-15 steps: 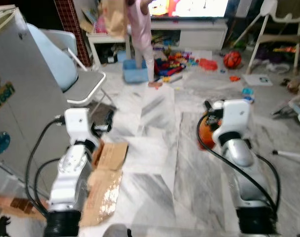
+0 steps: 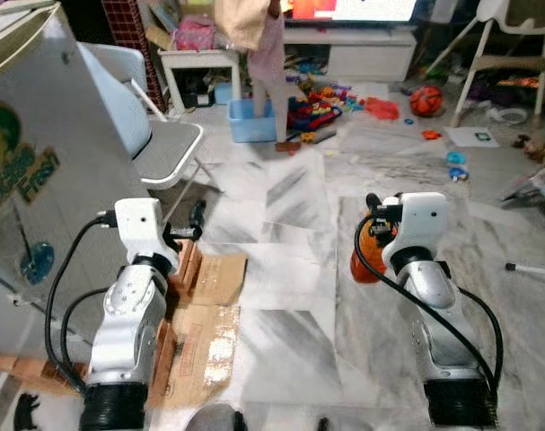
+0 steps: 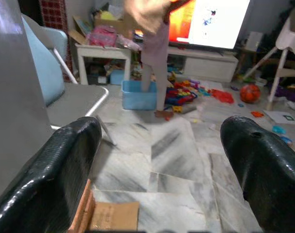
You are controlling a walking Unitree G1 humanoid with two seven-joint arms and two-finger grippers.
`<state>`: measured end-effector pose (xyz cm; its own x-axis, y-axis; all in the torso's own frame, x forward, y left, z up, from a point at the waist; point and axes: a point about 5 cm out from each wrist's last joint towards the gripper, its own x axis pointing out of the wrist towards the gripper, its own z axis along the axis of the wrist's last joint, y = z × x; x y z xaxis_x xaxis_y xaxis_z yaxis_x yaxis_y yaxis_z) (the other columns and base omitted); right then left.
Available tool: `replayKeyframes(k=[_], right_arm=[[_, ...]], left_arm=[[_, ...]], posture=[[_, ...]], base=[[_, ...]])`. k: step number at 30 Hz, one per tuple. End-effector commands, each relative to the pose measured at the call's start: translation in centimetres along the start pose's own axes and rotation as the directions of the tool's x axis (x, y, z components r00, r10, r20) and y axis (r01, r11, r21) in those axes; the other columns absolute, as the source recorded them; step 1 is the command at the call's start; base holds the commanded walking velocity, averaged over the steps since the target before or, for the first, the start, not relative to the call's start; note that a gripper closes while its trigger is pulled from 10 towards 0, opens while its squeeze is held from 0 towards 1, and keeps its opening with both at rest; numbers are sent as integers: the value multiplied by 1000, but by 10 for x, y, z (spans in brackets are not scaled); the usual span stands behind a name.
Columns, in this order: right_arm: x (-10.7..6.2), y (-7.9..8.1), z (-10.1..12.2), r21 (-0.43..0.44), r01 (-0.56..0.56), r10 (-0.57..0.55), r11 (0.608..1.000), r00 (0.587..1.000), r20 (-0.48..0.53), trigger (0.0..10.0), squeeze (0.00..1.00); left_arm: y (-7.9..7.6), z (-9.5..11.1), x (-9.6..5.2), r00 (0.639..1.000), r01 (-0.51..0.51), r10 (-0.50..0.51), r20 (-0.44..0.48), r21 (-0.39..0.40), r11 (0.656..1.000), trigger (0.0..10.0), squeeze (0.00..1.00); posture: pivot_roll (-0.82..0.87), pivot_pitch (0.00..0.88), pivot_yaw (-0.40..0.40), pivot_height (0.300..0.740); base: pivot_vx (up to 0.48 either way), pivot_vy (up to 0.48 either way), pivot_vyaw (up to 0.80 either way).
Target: Restocking fridge
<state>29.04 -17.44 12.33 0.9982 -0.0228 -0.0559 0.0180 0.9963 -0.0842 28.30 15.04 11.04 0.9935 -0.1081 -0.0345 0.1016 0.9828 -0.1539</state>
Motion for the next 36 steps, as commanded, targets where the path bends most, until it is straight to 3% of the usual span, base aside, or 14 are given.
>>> replayKeyframes(k=[1,5,12,17,19,27,36], right_arm=[[-1,-9,-3,12,48,-48,999,999,-24,10000,0],[-2,-13,-5,24,59,-58,998,998,-25,10000,0],[1,-19,-4,16,73,-73,997,997,-25,10000,0],[0,-18,-5,15,79,-79,997,997,-20,10000,0],[-1,-15,-9,22,83,-82,996,996,-34,10000,0],[0,-19,-3,-26,77,-77,997,997,-19,10000,0],[-9,-28,-8,-5,95,-95,996,994,-58,10000,0]], left_arm=[[-6,0,-3,999,33,-33,3,32,999,10000,0],[-7,-1,-7,999,52,-53,8,56,997,10000,0],[-6,7,-17,999,46,-47,5,107,993,10000,0],[12,12,-31,1000,-21,20,7,160,987,10000,0],[22,1,-35,998,-60,65,-29,136,989,10000,0],[19,0,-22,997,-75,78,-19,114,991,10000,0],[43,5,-2,988,-154,155,0,104,983,10000,0]], posture=[[-2,7,-7,740],[7,4,-3,740],[93,0,19,740],[106,0,20,740],[85,0,6,740],[37,0,-18,740],[-1,28,-13,740]], base=[[0,476,0],[0,221,0],[0,0,800],[0,0,800],[0,0,266],[0,0,0],[0,0,0]])
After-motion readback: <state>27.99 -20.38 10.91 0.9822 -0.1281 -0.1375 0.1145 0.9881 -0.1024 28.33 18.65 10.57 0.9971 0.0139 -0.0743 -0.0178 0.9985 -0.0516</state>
